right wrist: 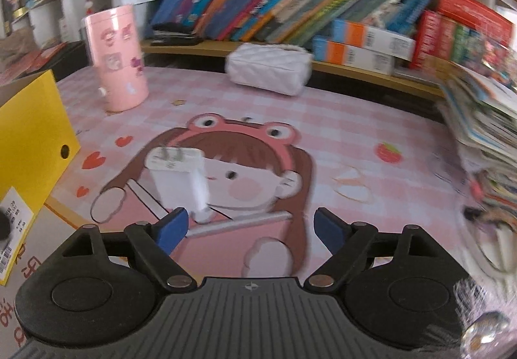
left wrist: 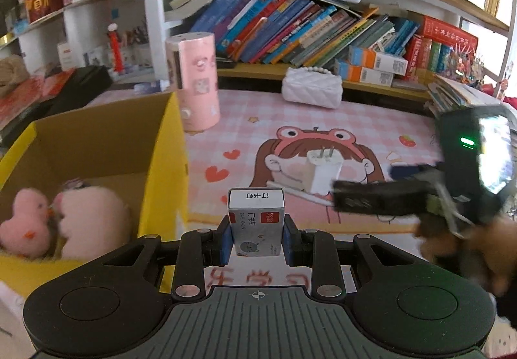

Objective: Organize objects
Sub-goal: 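Grasp the white phone charger with the right tool while the left tool holds the small box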

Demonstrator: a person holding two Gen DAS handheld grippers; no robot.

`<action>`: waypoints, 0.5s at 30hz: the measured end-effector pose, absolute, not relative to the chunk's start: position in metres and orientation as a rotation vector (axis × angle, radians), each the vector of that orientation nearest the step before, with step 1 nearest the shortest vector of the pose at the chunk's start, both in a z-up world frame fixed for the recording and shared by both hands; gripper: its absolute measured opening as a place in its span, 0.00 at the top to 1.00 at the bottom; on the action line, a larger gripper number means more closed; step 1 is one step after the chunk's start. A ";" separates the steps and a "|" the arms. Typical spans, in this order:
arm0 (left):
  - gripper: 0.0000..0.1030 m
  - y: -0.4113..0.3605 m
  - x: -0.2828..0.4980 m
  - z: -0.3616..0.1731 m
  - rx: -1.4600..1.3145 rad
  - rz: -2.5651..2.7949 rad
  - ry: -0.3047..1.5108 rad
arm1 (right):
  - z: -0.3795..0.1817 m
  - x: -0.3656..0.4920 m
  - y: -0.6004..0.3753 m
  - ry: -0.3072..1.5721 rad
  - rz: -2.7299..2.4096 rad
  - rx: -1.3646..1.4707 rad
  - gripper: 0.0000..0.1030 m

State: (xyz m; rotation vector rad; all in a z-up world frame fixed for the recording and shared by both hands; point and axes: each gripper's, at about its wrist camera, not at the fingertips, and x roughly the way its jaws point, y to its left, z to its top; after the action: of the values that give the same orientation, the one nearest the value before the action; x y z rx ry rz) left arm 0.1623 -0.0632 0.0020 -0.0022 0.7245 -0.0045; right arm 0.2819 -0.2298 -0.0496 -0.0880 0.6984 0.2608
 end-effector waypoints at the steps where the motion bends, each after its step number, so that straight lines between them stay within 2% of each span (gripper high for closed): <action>1: 0.73 -0.062 0.159 0.002 -0.005 0.002 0.728 | -0.051 0.286 -0.223 0.693 0.281 -0.100 0.17; 5: 0.73 -0.060 0.148 0.003 -0.008 0.015 0.741 | -0.057 0.299 -0.198 0.665 0.338 -0.130 0.18; 7: 0.73 -0.061 0.144 0.004 -0.003 0.016 0.739 | -0.059 0.305 -0.189 0.672 0.340 -0.133 0.21; 9: 0.73 -0.061 0.141 0.005 0.000 0.018 0.735 | -0.062 0.311 -0.184 0.684 0.336 -0.123 0.28; 11: 0.73 -0.060 0.137 0.005 -0.004 0.022 0.734 | -0.066 0.314 -0.181 0.699 0.334 -0.116 0.53; 12: 0.73 -0.059 0.136 0.005 -0.006 0.028 0.736 | -0.068 0.317 -0.181 0.713 0.337 -0.112 0.59; 15: 0.73 -0.058 0.132 0.007 -0.008 0.034 0.736 | -0.067 0.313 -0.186 0.716 0.323 -0.096 0.59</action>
State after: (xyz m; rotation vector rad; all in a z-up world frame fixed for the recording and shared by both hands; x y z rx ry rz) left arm 0.1321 -0.0576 0.0067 -0.0080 0.7358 0.0341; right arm 0.3129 -0.1858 -0.0668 -0.0964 0.7160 0.3229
